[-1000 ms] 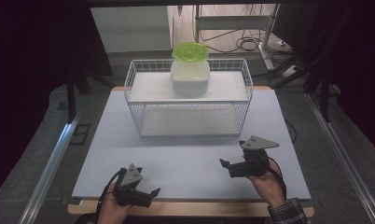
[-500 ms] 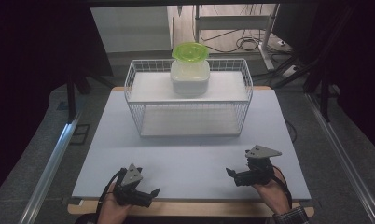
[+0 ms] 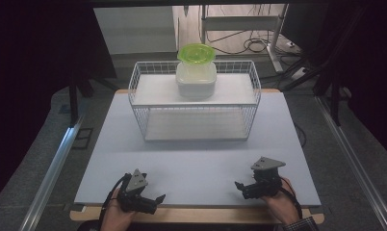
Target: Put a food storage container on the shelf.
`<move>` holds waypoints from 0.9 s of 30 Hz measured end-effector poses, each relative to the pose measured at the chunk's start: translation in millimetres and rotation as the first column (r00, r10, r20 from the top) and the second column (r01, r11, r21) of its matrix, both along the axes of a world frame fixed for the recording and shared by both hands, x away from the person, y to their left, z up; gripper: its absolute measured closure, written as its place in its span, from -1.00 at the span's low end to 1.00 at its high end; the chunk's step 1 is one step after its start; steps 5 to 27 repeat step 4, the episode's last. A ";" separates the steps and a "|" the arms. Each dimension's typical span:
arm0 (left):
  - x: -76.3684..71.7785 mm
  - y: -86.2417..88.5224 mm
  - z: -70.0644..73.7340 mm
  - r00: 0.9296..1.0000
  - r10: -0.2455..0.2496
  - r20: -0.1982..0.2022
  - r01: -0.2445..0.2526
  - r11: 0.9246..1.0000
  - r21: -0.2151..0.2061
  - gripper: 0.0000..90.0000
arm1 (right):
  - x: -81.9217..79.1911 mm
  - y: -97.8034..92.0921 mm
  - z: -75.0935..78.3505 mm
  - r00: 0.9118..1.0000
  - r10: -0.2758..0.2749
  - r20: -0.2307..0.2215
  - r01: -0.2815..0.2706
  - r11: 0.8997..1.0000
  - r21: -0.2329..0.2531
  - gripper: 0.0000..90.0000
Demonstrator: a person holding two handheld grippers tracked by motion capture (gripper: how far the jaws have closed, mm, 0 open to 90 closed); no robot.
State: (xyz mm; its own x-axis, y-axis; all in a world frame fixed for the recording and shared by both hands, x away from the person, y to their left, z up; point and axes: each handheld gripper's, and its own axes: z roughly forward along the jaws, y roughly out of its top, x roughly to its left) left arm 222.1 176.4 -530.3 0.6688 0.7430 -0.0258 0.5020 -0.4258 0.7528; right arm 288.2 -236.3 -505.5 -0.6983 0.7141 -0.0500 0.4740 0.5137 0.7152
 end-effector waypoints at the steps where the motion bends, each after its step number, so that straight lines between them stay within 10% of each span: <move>1: 0.1 -0.1 0.0 1.000 0.000 0.000 0.000 1.000 0.000 -0.98 | 0.2 1.0 -0.5 1.000 0.000 0.000 0.000 1.000 -0.004 -1.00; 27: 0.5 -0.4 -0.1 1.000 0.000 0.000 0.000 1.000 0.002 -0.98 | 0.6 1.8 -1.0 1.000 0.002 0.001 -0.002 1.000 -0.008 -1.00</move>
